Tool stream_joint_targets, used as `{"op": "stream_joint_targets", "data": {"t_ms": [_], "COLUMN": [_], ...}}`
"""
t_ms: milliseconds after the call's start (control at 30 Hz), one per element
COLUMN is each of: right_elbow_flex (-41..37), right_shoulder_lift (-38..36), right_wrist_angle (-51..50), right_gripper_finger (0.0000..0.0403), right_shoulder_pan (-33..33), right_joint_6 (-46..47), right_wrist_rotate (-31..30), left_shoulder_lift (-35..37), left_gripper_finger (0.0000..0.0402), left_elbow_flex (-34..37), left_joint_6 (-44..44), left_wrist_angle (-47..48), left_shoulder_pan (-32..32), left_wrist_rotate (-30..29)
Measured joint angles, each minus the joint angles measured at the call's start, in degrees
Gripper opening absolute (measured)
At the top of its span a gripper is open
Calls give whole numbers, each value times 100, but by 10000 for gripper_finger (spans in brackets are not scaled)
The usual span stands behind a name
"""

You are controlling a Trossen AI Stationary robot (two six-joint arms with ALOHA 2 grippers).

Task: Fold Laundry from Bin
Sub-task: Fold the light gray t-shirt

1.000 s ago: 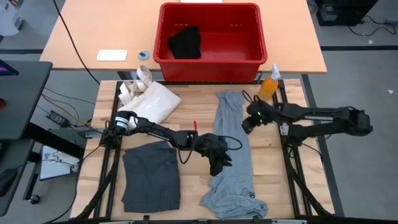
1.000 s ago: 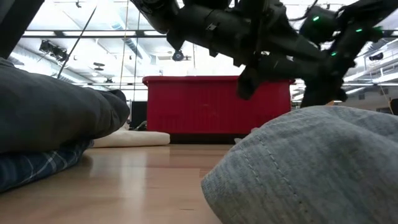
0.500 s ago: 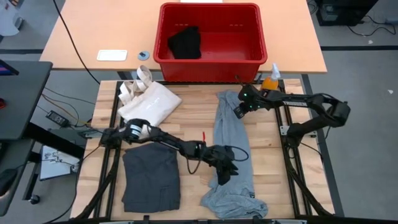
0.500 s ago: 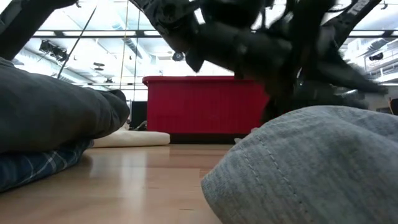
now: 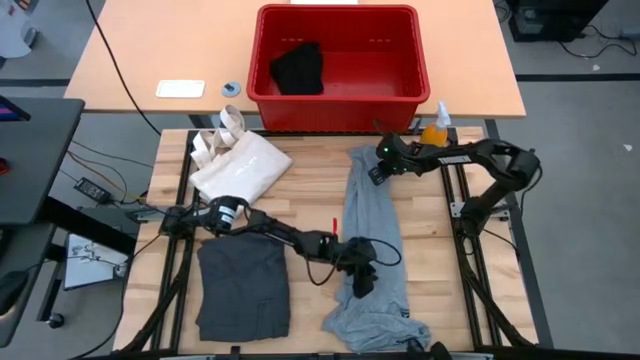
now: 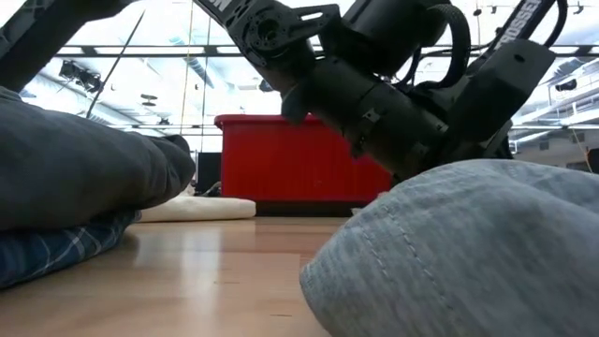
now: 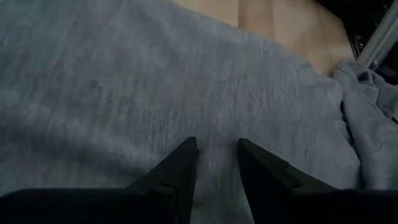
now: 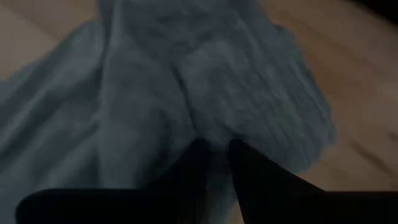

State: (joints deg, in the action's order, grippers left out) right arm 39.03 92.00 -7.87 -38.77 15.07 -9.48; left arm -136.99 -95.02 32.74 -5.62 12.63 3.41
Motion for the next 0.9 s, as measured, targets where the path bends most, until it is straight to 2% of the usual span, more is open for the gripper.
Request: {"op": "stream_joint_targets", "data": {"t_ms": [200,367,433,600,700,767,900], "right_elbow_flex": [378,996,1201,1479,1468,1468,1471], "right_shoulder_lift": [345,111,33,-336,-434,-493,-500], "right_wrist_angle": [-101,-525,-771,-1338,-1798,-2055,-3049], "right_gripper_finger": [82,82,82,82,82,82,82], "right_shoulder_pan": [12,10,12,6,-56,-173,-428], "right_joint_6": [-531,-1289,-1549,-1655,-1819,-1986,-1948], "right_wrist_rotate": [-994,-2306,-2546,-1835,-1922,-1739,-390], "left_shoulder_lift": [-7,-9,-11,-13,8,20,20], "left_gripper_finger": [125,125,125,125,125,125,125], "left_elbow_flex": [4,7,7,11,14,15,17], "left_joint_6": [50,26,62,74,120,123,141], "left_wrist_angle": [4,72,82,102,119,120,115], "left_shoulder_pan": [130,202,200,168,108,84,20], "left_wrist_rotate": [27,76,95,124,195,193,193]}}
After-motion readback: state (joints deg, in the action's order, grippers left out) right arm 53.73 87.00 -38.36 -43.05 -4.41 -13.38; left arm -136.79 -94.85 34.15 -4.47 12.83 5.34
